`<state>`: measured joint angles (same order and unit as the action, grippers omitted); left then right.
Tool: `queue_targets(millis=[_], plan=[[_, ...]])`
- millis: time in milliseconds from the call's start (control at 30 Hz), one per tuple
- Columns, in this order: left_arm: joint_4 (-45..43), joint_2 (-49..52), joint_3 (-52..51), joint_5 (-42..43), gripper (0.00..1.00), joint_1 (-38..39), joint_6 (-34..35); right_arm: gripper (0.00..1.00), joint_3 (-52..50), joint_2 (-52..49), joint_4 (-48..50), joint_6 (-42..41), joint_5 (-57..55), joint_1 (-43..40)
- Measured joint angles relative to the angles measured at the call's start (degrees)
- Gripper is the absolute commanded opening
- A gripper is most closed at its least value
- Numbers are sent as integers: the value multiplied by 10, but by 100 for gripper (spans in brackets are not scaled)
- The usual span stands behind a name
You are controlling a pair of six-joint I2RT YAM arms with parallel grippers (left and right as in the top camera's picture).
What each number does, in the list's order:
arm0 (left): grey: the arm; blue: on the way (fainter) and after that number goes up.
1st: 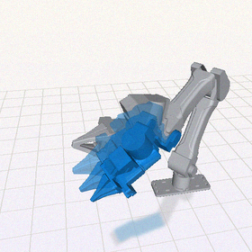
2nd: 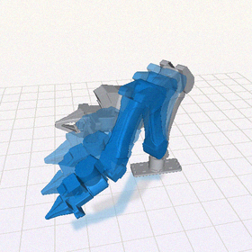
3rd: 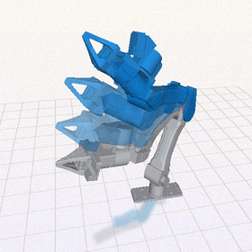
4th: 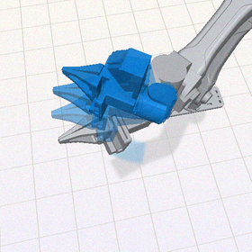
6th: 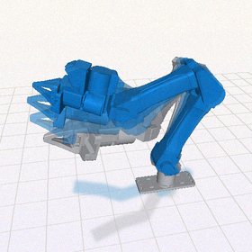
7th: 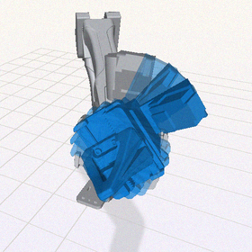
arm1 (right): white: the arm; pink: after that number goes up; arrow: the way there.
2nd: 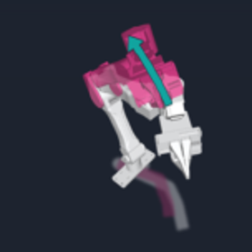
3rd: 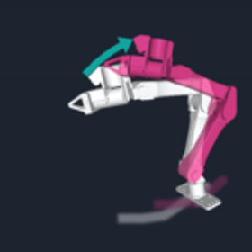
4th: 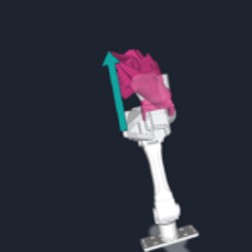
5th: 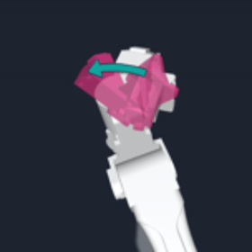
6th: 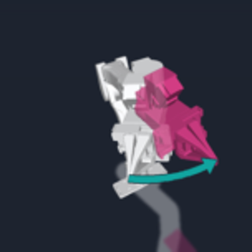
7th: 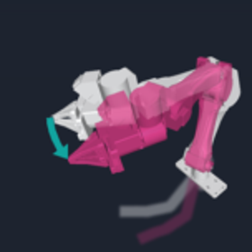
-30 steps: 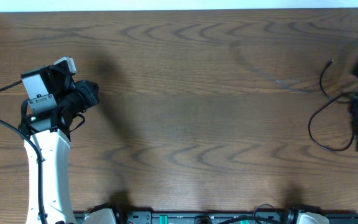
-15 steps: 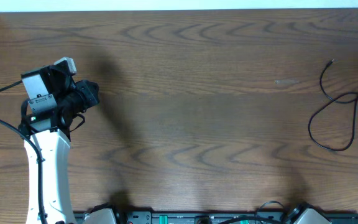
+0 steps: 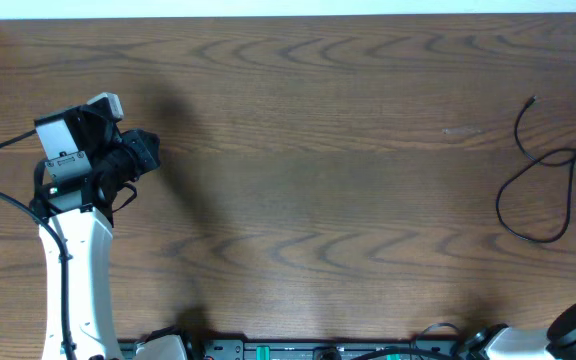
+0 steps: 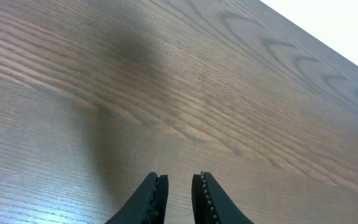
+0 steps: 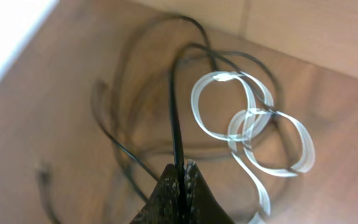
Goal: Untangle cables
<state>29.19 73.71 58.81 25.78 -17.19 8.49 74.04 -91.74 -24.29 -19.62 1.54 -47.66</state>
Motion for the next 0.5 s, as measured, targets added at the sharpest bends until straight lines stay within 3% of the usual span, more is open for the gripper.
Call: queue_targets(millis=[167, 233, 333, 367, 400, 433, 500], plan=[[-6, 0, 0, 0, 20, 25, -6, 1, -2, -40, 155, -102, 150, -35], [-11, 0, 0, 0, 21, 45, -14, 1, -3, -63, 265, -171, 232, -36], [-12, 0, 0, 0, 21, 75, -28, 1, -1, -74, 325, -216, 290, -28], [-12, 0, 0, 0, 22, 85, -32, 10, 0, -76, 329, -223, 302, -24], [-11, 0, 0, 0, 23, 95, -37, 48, 1, -78, 328, -231, 310, -21], [-12, 0, 0, 0, 23, 105, -42, 99, 2, -80, 325, -233, 316, -18], [-12, 0, 0, 0, 23, 122, -47, 99, 4, -84, 305, -231, 324, -12]])
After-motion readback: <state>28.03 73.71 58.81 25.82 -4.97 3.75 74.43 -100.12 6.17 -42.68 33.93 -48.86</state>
